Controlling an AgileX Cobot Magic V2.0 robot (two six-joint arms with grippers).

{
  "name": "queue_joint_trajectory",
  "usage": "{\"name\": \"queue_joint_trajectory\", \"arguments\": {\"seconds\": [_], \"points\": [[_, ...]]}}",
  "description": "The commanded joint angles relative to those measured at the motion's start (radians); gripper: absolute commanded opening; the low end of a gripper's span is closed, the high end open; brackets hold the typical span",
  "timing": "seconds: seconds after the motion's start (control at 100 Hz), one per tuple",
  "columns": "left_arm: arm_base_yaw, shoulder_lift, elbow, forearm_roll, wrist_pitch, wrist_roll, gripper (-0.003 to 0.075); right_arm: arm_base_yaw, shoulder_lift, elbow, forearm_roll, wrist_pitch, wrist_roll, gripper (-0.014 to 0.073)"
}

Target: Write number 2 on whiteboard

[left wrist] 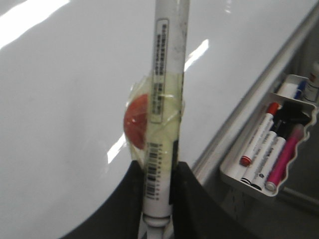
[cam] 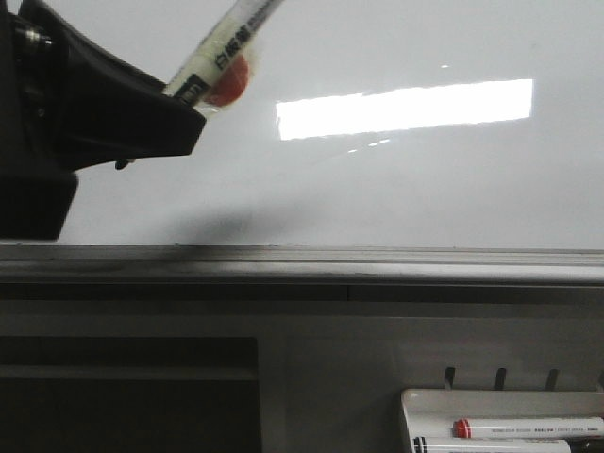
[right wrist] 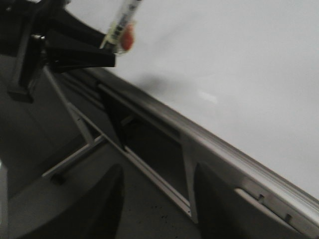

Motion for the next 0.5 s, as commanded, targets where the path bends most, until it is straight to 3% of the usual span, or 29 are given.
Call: {"name": "queue_joint_trajectory", "arguments": {"seconds": [0.0,0.05,0.16,0.49], "points": [[-0.050,-0.025,-0.028,0.126,-0.055,-0.010,-0.0020,0.073,0.073,-0.057,0.102,-0.059,-0.173,0.0388],[-0.073,-0.025,-0.028,0.210,-0.055,-0.010,-0.0020,0.120,0.105,-0.079,0.117,-0.086,-0.249,0.0388],[-0.107,-0.025,-0.028,0.279,-0.055,-0.010,-0.0020,0.189,0.173,-0.122,0.117,-0.195,-0.276,0.0388],[-0.118,-0.025,-0.028,0.292,-0.057,-0.010,-0.0020,0.317,0.392,-0.270,0.120,-0.211,-0.278,0.0388]]}}
